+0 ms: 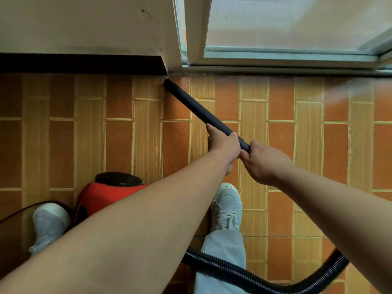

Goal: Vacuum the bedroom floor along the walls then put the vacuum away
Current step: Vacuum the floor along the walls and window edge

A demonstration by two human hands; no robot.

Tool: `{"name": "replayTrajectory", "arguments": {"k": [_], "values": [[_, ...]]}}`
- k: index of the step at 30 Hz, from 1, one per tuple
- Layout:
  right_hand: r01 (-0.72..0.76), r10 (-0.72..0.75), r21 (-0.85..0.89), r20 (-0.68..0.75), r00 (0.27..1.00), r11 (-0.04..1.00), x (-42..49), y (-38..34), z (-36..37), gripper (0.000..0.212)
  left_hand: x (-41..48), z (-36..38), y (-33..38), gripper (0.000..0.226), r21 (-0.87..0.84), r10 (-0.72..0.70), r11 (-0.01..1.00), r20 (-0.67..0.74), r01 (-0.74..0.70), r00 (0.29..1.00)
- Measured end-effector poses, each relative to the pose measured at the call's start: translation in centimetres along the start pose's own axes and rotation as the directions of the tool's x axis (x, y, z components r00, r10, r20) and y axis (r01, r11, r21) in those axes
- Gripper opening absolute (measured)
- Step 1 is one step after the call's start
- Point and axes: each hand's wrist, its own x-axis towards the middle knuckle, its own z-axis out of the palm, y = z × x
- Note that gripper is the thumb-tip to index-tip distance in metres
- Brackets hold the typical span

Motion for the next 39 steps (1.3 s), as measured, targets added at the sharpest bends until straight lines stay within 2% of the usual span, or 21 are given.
{"name": "replayTrajectory", "arguments": {"k": [10, 21, 30, 33, 37, 39], "values": [[0.053, -0.053, -0.01, -0.008, 0.999, 0.999, 0.9, -4.1, 0.2, 0.044, 1.1, -4.0, 0.6, 0.078, -0.015, 0.014, 1.0, -0.034, -0.014, 0.999], [0.155, -0.158, -0.082, -0.041, 0.986, 0.985, 3.2, -13.6, 0.3, 0.047, 3.3, -13.2, 3.7, 0.082, -0.074, 0.004, 0.997, -0.103, -0.011, 0.995], [0.172, -0.176, -0.125, -0.022, 0.984, 0.977, 4.1, -21.2, -0.4, 0.047, 4.5, -19.9, 5.8, 0.078, -0.144, 0.015, 0.989, -0.198, -0.045, 0.98], [0.2, -0.205, -0.154, -0.016, 0.979, 0.968, 3.5, -22.3, -0.8, 0.044, 4.1, -21.5, 5.9, 0.08, -0.22, -0.011, 0.975, -0.203, -0.035, 0.979], [0.241, -0.243, -0.143, 0.003, 0.97, 0.96, 1.4, -22.2, -2.4, 0.043, 1.8, -22.0, 6.5, 0.065, -0.281, 0.002, 0.958, -0.187, -0.056, 0.982], [0.241, -0.244, -0.147, -0.005, 0.97, 0.959, -0.2, -21.5, -3.6, 0.044, -0.1, -21.3, 6.9, 0.066, -0.28, 0.004, 0.958, -0.19, -0.059, 0.982]]}}
